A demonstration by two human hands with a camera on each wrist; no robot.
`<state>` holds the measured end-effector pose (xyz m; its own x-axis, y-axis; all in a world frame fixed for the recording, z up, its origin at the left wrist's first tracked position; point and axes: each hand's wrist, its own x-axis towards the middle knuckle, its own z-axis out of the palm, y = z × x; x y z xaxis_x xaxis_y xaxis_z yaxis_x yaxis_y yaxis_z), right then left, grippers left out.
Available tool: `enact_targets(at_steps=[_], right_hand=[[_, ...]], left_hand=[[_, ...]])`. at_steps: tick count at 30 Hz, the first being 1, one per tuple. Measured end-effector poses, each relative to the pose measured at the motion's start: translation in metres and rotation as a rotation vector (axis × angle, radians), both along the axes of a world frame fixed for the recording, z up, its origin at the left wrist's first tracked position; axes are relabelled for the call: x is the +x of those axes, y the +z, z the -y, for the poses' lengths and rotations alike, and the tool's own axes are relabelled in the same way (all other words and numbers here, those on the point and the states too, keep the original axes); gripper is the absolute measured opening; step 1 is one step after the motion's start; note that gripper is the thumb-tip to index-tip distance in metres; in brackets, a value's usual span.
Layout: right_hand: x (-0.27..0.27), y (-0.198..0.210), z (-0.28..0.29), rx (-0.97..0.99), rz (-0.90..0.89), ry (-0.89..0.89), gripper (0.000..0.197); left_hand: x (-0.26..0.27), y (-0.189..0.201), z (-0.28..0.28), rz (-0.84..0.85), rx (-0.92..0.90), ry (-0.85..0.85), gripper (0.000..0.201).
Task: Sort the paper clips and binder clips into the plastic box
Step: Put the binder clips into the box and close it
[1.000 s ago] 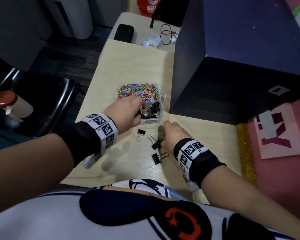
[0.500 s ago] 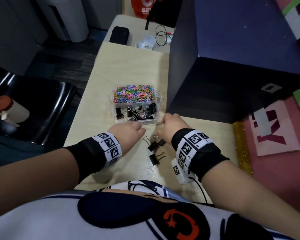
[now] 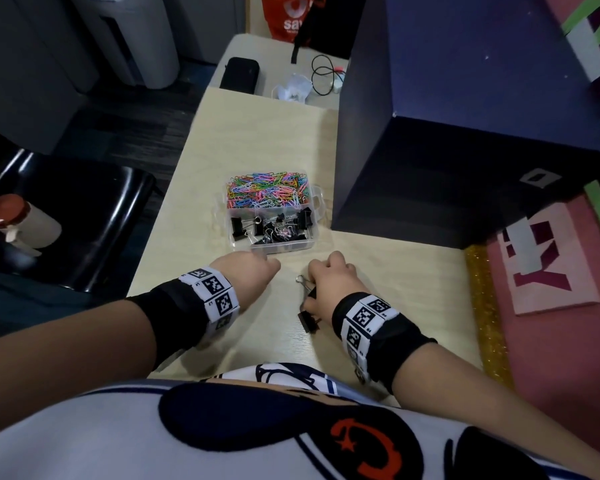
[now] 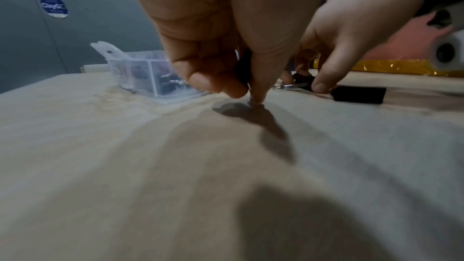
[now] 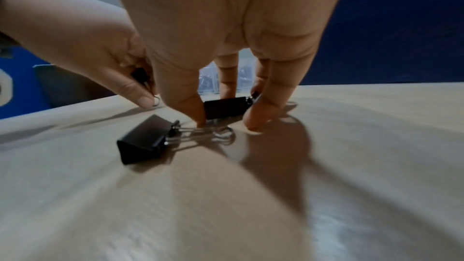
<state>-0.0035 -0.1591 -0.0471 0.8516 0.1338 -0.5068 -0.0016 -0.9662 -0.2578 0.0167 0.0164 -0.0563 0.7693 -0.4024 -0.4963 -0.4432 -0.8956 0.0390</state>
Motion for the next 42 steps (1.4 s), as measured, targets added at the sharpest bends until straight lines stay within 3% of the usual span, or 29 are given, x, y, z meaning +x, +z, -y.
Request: enact_targets(at_steps=[4, 8, 12, 17, 19, 21, 24, 27, 29, 32, 36, 39, 42], right_hand=[[0.006, 0.003, 0.004, -0.004, -0.07, -0.066, 0.035], [0.012, 0.007, 0.003, -0.004, -0.062, 0.011, 0.026], [0.014, 0.011, 0.003, 0.014, -0.049, -0.008, 0.039], [0.026, 0.029, -0.004, 0.305, 0.161, -0.167, 0.019], [0.034, 0.038, -0.011, 0.406, 0.257, -0.195, 0.019], [0.038, 0.044, -0.014, 0.373, 0.249, -0.194, 0.027], [0.036, 0.045, -0.011, 0.15, 0.109, -0.105, 0.035], [0.021, 0.036, -0.009, -0.116, -0.159, 0.165, 0.053], [0.007, 0.024, -0.008, -0.189, -0.217, 0.31, 0.06], [-0.007, 0.009, -0.009, -0.125, -0.126, 0.44, 0.062], [0.002, 0.009, -0.01, -0.056, -0.076, 0.46, 0.049], [0.01, 0.014, -0.007, -0.034, -0.01, 0.409, 0.04], [0.018, 0.024, -0.005, 0.1, 0.061, 0.298, 0.041]], left_hand=[[0.001, 0.009, -0.003, 0.038, -0.157, 0.037, 0.007], [0.011, 0.024, -0.007, 0.129, -0.301, 0.096, 0.006], [0.024, 0.034, -0.014, 0.267, -0.427, 0.199, 0.012], [0.029, 0.033, -0.021, 0.343, -0.408, 0.28, 0.027], [0.026, 0.031, -0.019, 0.356, -0.364, 0.264, 0.03], [0.023, 0.028, -0.016, 0.334, -0.282, 0.242, 0.031], [0.019, 0.025, -0.012, 0.277, -0.132, 0.177, 0.029], [0.015, 0.023, -0.008, 0.264, -0.074, 0.128, 0.028], [0.013, 0.022, -0.007, 0.276, -0.105, 0.127, 0.03], [0.014, 0.023, -0.011, 0.32, -0.196, 0.182, 0.028], [0.023, 0.023, -0.023, 0.431, -0.289, 0.41, 0.038], [0.029, 0.019, -0.034, 0.322, -0.259, 0.555, 0.063], [0.029, 0.014, -0.036, 0.223, -0.271, 0.565, 0.066]])
